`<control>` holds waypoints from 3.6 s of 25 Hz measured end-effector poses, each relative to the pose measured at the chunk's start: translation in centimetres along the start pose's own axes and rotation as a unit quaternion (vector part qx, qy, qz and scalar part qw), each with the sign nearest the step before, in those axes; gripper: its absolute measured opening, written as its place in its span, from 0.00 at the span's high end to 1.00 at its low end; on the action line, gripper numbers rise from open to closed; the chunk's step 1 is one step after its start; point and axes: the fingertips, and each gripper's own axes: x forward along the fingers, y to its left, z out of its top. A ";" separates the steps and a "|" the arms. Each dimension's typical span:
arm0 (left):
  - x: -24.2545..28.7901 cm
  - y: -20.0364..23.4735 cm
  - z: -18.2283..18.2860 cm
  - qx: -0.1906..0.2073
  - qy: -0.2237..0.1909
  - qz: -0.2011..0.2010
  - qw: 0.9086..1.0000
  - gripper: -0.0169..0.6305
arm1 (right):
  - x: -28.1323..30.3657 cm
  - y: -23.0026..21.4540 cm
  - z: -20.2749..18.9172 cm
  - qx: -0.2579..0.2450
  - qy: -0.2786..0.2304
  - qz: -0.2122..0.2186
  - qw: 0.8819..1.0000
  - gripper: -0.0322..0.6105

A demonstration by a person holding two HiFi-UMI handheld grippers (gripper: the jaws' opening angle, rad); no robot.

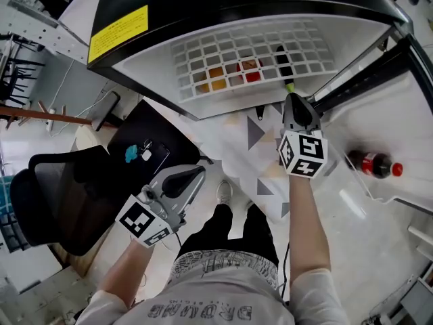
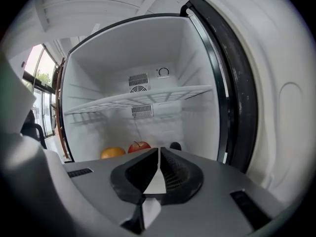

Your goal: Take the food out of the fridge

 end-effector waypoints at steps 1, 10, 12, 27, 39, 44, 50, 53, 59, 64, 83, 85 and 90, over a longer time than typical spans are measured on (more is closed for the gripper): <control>0.0 0.2 -0.1 0.000 0.001 0.000 1.000 0.96 | 0.4 -0.1 -0.1 -0.003 0.000 -0.003 1.000 0.96; 0.8 0.9 -0.6 -0.002 0.001 -0.008 1.000 0.96 | 3.6 -1.4 -0.5 -0.011 -0.001 -0.019 1.000 0.87; 1.2 1.0 -0.7 -0.001 0.000 -0.010 1.000 0.96 | 4.2 -1.9 -0.9 -0.015 0.002 -0.024 1.000 0.84; 2.3 1.4 -1.5 0.003 -0.004 -0.014 1.000 0.96 | 8.9 -3.9 -5.5 -0.045 0.064 -0.040 0.996 0.63; 2.1 1.9 -1.9 0.002 -0.010 -0.014 1.000 0.96 | 10.4 -4.5 -6.8 -0.081 0.107 -0.050 0.990 0.62; 2.0 1.7 -1.7 0.004 -0.012 -0.017 1.000 0.96 | 10.5 -4.8 -6.8 -0.088 0.114 -0.055 0.988 0.73; 1.5 1.6 -1.2 0.009 -0.014 -0.015 1.000 0.96 | 9.6 -4.7 -6.0 -0.078 0.103 -0.058 0.990 0.77; 1.2 1.4 -0.9 0.010 -0.017 -0.016 1.000 0.96 | 8.8 -4.2 -5.1 -0.075 0.096 -0.054 0.991 0.77; 0.5 0.6 0.1 0.015 -0.026 -0.020 0.999 0.96 | 6.7 -3.5 -3.4 -0.060 0.085 -0.050 0.993 0.77; -0.2 0.1 1.0 0.018 -0.034 -0.023 0.999 0.96 | 4.3 -2.0 -2.2 -0.058 0.081 -0.043 0.994 0.77; -2.0 -2.7 4.2 0.036 -0.067 -0.040 0.996 0.96 | -7.5 3.0 -0.4 -0.059 0.094 -0.008 0.994 0.77; -2.2 -2.8 4.4 0.037 -0.069 -0.038 0.996 0.96 | -8.8 3.4 -0.2 -0.061 0.094 -0.004 0.994 0.77; -2.4 -3.0 5.1 0.044 -0.077 -0.039 0.995 0.96 | -11.6 3.6 0.5 -0.075 0.089 0.002 0.993 0.77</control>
